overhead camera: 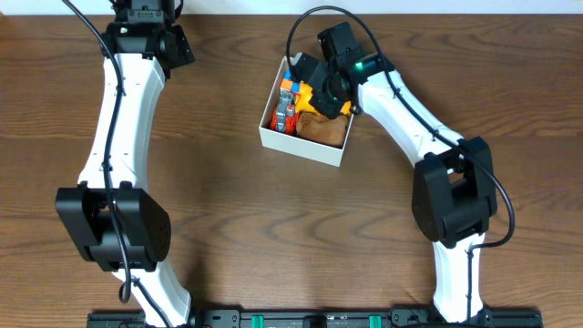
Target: Pack container
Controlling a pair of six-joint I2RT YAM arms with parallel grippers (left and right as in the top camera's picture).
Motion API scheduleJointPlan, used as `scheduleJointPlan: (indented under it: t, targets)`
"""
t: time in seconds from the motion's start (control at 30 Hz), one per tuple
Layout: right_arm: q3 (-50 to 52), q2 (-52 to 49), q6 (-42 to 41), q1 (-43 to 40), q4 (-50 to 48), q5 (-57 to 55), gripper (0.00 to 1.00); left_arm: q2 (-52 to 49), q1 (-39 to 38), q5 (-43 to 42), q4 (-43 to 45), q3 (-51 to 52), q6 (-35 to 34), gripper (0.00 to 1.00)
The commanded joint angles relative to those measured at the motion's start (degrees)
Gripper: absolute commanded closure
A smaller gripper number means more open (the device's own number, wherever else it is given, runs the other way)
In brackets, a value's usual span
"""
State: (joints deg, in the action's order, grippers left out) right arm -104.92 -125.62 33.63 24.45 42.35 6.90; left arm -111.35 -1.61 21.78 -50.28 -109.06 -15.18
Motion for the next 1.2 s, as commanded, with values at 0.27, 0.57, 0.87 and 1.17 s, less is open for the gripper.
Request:
scheduleJointPlan:
  t: [0.27, 0.57, 0.87, 1.17]
  targets:
    - [-0.6, -4.1, -1.9, -0.5, -0.4, -0.2, 0.99, 0.2, 0.0, 0.1, 0.0, -0.3, -0.1, 0.02]
    - [-1.1, -3.2, -1.9, -0.5, -2.1, -0.2, 0.75, 0.2, 0.0, 0.1, 0.0, -0.3, -0.1, 0.02]
    - [-5.6, 5.4, -7.4, -0.8, -2.5, -0.3, 0.41, 0.2, 0.0, 0.1, 0.0, -0.3, -0.1, 0.02]
    - [-6.4, 16.3, -10.7, -5.6, -1.3, -7.7, 0.13, 0.2, 0.0, 0.1, 0.0, -0.3, -0.1, 0.02]
